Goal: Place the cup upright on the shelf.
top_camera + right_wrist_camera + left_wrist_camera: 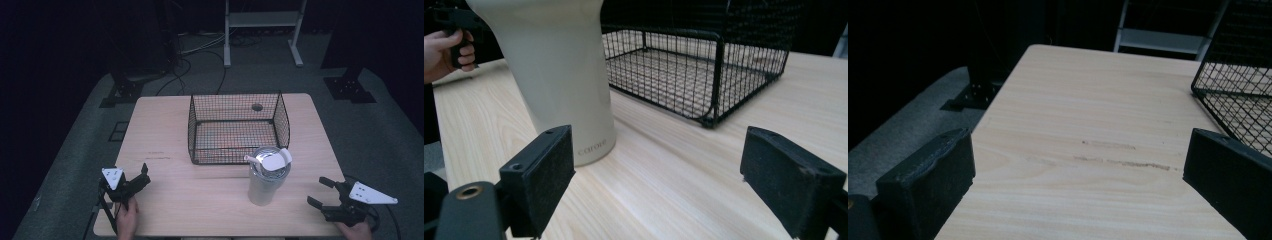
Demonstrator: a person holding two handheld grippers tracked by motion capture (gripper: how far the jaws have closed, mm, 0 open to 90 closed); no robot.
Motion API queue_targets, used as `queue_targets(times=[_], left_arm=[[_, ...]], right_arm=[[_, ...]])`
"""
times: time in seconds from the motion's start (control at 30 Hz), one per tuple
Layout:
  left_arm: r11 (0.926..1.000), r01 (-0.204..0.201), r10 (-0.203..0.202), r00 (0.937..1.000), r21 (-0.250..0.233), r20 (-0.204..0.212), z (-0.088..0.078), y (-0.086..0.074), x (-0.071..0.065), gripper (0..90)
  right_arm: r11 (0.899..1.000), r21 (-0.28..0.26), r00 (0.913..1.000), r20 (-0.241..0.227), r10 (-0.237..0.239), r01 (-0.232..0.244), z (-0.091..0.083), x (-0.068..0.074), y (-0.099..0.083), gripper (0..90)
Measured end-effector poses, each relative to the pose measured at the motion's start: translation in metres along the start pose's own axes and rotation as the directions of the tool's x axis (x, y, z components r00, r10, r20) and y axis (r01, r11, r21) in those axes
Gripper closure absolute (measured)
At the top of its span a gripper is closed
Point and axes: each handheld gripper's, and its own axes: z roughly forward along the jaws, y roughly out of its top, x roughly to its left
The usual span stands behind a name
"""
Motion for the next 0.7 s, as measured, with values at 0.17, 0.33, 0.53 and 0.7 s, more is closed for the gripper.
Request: queue_targets(times=[0.17, 0.33, 0.53, 0.7], left_arm=[[1.0, -0.001, 0.001, 1.0, 0.002, 0.007, 0.0, -0.001, 0.004, 0.0], [0.9994, -0.03, 0.029, 0.9994, 0.02, 0.016, 0.001, -0.004, 0.002, 0.0], [0.9983, -0.057, 0.057, 0.9982, 0.01, 0.02, -0.001, -0.001, 0.0, 0.0], [0.9992, -0.04, 0.04, 0.9992, -0.003, 0.005, 0.0, 0.001, 0.003, 0.0]], right_arm=[[1.0, 0.012, 0.9992, -0.038, -0.014, 0.014, 0.006, 0.001, 0.011, 13.0], [0.999, 0.01, 0.9963, -0.079, -0.033, 0.033, 0.012, 0.006, 0.024, 13.0], [0.997, 0.03, 0.9898, -0.125, -0.069, 0.073, 0.027, 0.016, 0.029, 13.3], [0.996, 0.045, 0.9864, -0.151, -0.064, 0.071, 0.038, 0.022, 0.028, 13.1]])
